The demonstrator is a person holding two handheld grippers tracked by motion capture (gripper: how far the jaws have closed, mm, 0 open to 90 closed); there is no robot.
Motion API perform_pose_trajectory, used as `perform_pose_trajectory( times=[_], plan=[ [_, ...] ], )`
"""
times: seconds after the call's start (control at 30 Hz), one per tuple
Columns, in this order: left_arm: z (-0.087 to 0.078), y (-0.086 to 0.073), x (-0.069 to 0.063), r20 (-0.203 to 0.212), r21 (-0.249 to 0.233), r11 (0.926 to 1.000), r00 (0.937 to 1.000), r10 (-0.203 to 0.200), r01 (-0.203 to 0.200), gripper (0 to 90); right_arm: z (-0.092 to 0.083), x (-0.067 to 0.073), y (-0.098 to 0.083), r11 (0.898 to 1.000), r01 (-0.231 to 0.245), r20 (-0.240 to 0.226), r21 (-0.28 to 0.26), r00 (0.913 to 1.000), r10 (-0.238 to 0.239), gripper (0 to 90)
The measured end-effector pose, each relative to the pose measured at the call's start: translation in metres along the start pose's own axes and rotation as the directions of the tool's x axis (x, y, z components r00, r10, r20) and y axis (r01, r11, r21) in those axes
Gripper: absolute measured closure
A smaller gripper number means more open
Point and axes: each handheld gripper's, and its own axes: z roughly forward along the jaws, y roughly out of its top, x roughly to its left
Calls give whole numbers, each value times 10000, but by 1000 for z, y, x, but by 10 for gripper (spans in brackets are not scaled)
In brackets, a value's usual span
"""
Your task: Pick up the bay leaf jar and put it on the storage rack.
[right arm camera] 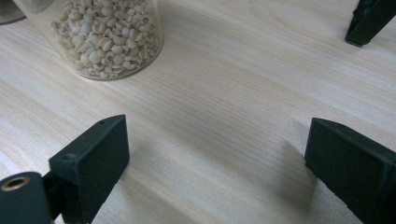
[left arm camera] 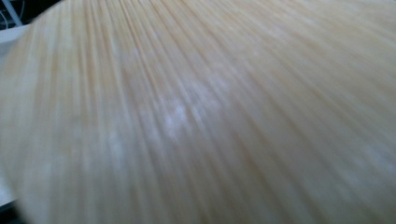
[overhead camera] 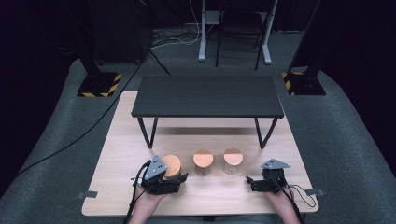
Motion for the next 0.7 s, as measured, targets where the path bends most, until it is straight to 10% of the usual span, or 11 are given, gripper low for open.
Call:
perform_pose_trajectory(
  times=[0.7],
  plan=[
    [-17, 21, 2, 30, -211, 9997, 10000, 82, -82, 249, 0, 0, 0, 10000, 20, -23, -4, 10000, -20, 57]
  ],
)
